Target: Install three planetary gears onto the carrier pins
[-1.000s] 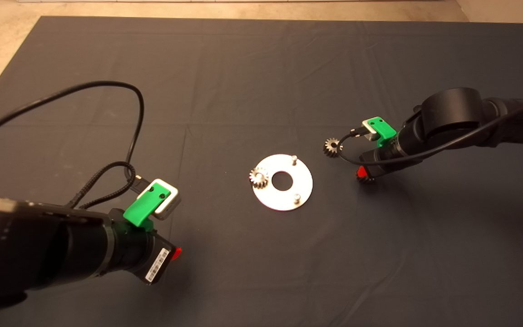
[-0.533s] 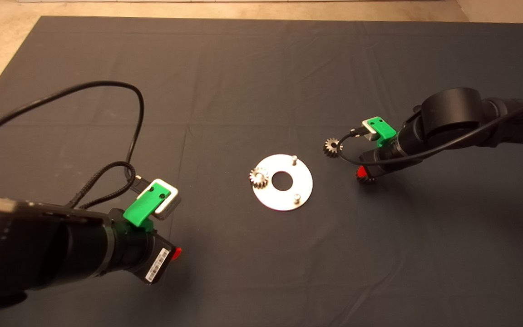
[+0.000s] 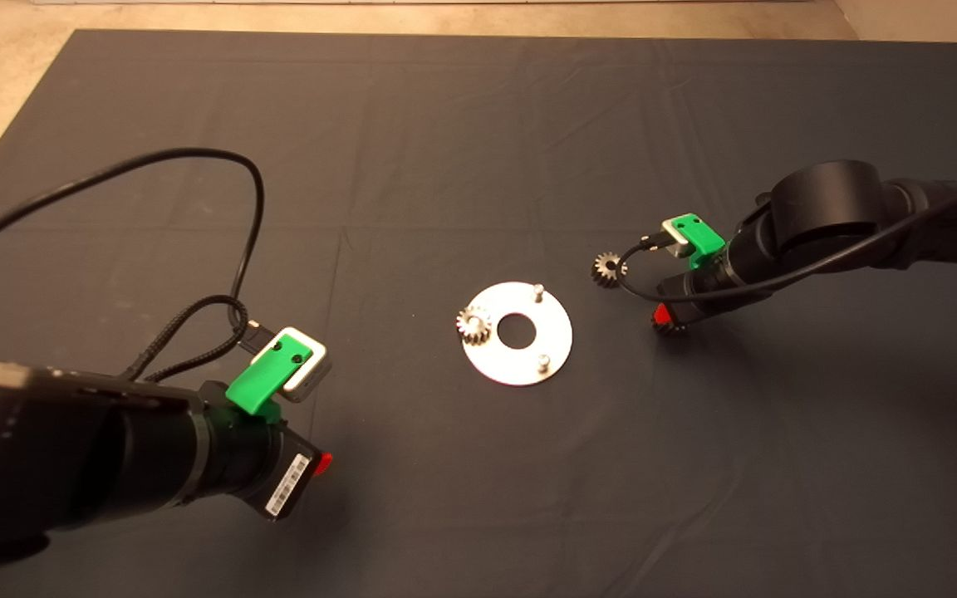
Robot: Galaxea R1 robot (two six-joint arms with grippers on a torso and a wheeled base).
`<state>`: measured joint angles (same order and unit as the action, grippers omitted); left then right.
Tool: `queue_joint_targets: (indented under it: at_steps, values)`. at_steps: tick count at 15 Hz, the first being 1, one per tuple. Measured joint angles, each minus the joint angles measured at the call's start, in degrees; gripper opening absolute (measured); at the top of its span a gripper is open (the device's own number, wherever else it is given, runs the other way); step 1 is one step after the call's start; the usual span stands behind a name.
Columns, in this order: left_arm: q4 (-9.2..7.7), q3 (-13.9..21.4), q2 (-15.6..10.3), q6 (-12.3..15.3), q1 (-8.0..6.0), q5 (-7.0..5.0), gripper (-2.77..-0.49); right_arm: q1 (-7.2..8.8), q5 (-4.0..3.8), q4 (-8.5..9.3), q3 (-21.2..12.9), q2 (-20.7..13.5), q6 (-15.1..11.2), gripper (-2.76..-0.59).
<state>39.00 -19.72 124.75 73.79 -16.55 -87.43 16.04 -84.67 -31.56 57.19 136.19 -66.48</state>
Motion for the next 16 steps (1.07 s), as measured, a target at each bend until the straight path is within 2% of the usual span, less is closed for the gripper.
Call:
queue_joint_targets:
  at_steps: [7,10,14,16]
  values:
    - [-0.02,0.0,0.0,-0.15,0.0,0.0,-1.95,-0.06,0.01,-0.02,0.0,-0.01,0.0,-1.97]
    - [0.0,0.0,0.0,-0.15,0.0,0.0,-1.95,-0.94,0.02,-0.02,0.0,0.0,0.0,-1.97]
    - [0.0,0.0,0.0,-0.15,0.0,0.0,-1.95,-0.78,0.06,-0.02,0.0,0.0,0.0,-1.97]
    - [0.0,0.0,0.0,-0.15,0.0,0.0,-1.95,-0.79,0.06,-0.02,0.0,-0.02,0.02,-2.1]
